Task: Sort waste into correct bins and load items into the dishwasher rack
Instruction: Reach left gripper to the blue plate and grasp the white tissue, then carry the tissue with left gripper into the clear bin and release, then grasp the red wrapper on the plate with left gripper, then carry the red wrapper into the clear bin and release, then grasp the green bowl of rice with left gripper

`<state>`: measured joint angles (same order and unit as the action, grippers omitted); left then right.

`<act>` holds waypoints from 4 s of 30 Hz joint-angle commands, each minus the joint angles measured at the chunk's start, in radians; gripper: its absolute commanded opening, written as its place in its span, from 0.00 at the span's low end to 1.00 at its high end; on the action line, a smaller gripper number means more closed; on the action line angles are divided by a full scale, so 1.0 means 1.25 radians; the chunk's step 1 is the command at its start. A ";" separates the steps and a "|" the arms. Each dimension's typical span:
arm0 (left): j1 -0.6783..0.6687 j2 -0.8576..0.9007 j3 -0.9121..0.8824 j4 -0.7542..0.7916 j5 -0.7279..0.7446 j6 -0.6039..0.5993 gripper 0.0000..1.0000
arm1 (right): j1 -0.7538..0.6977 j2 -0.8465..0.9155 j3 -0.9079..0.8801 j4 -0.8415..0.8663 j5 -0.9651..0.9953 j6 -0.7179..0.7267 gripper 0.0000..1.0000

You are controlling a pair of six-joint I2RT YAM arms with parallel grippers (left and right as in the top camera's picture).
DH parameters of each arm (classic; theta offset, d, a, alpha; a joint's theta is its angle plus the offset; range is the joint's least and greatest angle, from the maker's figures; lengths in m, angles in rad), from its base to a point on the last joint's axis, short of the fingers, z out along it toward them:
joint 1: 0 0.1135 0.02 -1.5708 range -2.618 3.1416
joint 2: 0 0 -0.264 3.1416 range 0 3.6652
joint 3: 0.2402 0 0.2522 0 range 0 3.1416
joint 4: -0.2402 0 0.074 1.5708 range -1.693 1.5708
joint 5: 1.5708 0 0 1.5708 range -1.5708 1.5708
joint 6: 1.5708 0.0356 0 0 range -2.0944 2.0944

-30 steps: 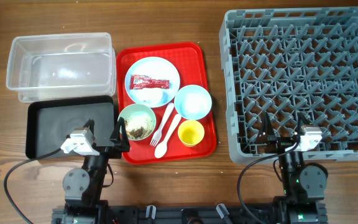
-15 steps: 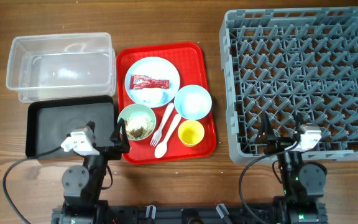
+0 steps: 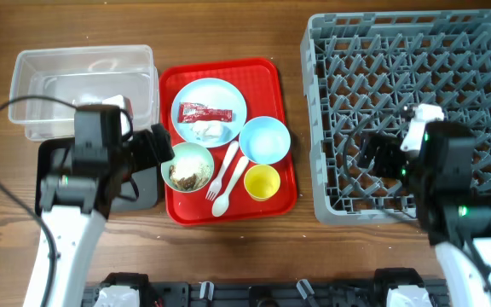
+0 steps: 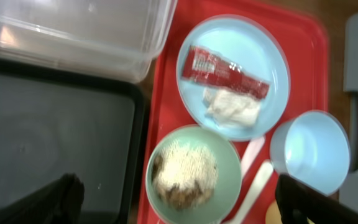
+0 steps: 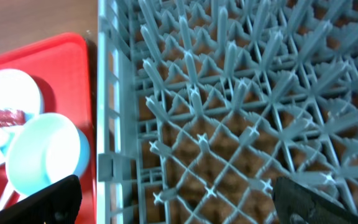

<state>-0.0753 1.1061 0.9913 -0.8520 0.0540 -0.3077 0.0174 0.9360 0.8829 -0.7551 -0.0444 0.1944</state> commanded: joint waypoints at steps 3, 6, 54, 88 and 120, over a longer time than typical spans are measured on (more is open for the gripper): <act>0.002 0.034 0.051 0.058 0.036 0.015 1.00 | 0.002 0.052 0.056 -0.019 -0.001 -0.009 1.00; -0.046 0.081 0.051 0.167 0.035 0.127 1.00 | 0.002 0.052 0.056 -0.019 -0.001 -0.009 1.00; -0.179 0.513 0.051 0.482 0.081 0.516 0.91 | 0.002 0.053 0.056 -0.025 -0.001 -0.009 1.00; 0.144 0.418 0.051 0.574 -0.107 0.087 0.33 | 0.002 0.053 0.056 -0.037 -0.001 -0.009 1.00; -0.360 0.522 0.044 0.086 -0.057 0.024 0.04 | 0.002 0.053 0.056 -0.041 -0.001 -0.009 1.00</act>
<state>-0.5217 1.7443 1.0523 -0.7414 0.0051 -0.2783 0.0174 0.9989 0.9306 -0.8055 -0.0444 0.1921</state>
